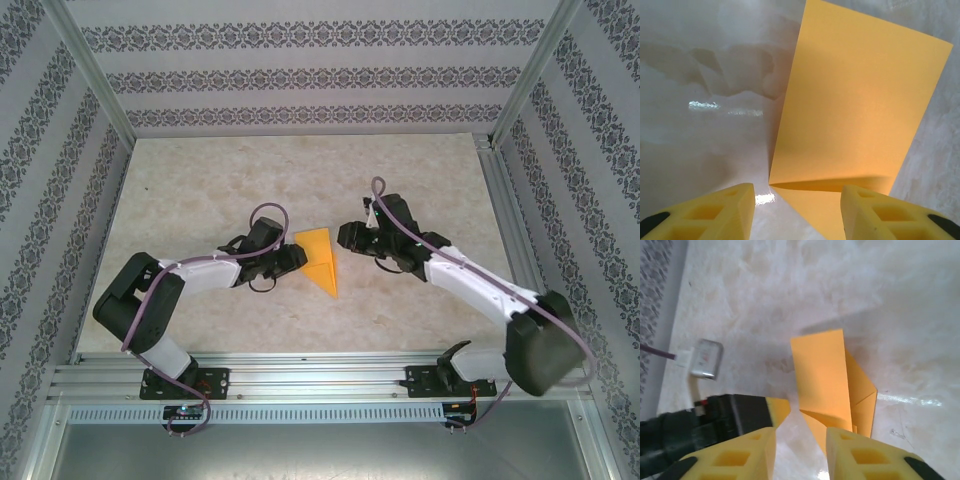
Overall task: Fold a paper plane with a square sheet of paper (pick it up from the middle)
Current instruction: Turn over the paper at the center of the table, then fold the wing for the fifth time at the center of the table.
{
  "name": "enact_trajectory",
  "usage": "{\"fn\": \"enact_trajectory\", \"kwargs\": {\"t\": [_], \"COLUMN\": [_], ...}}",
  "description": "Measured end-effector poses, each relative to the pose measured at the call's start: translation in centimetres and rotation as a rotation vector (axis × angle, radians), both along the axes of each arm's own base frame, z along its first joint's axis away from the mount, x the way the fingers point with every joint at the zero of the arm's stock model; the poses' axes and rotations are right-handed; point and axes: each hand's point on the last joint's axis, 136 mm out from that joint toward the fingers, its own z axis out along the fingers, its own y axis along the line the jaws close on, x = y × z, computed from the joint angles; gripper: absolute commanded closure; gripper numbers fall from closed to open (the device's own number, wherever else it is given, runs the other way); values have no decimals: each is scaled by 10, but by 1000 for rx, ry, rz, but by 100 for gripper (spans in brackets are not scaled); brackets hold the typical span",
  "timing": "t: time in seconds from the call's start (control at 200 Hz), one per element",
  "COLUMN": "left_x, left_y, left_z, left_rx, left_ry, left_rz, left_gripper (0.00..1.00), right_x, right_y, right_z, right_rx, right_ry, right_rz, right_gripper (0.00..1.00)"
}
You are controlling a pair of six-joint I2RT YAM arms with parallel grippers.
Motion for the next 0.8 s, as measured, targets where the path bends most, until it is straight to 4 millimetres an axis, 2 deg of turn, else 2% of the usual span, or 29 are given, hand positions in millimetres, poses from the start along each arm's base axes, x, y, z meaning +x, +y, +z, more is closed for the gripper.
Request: {"fn": "enact_trajectory", "kwargs": {"t": [0.07,0.08,0.09,0.1,0.17,0.235,0.29,0.35,0.365,0.405,0.445,0.505,0.57,0.669,0.734,0.799], "left_x": [1,1,1,2,3,5,5,5,5,6,7,8,7,5,5,5], "left_y": [1,1,1,1,1,3,5,7,7,8,9,10,12,16,19,23], "left_z": [3,4,5,5,11,17,23,27,28,31,33,34,34,32,30,27], "left_rx": [-1,-2,-3,-2,-6,-11,-15,-18,-18,-17,-14,-9,-5,2,3,8], "left_ry": [-11,-12,-15,-17,-36,-54,-71,-90,-95,-106,-116,-128,-138,-144,-144,-143], "left_rz": [1,0,-1,0,2,9,15,20,21,24,25,26,29,35,41,50], "left_gripper": [50,50,50,50,51,51,51,51,51,53,56,58,58,60,61,61], "right_x": [-3,-3,-3,-3,-5,-2,4,11,12,14,15,14,8,-15,-29,-34], "right_y": [-17,-20,-22,-25,-41,-57,-73,-86,-88,-90,-84,-64,-33,10,30,45], "right_z": [35,40,43,48,73,84,80,60,53,34,11,-20,-44,-63,-69,-74], "right_rx": [-29,-30,-31,-39,-46,-37,-25,1,8,23,35,48,62,79,81,79], "right_ry": [-128,-145,-157,-178,-280,-336,-352,-335,-326,-287,-212,-93,8,88,122,148], "right_rz": [-33,-43,-47,-51,-83,-126,-179,-217,-217,-211,-181,-97,6,140,203,247], "right_gripper": [28,20,7,3,2,2,2,2,5,23,35,56,69,78,84,88]}}
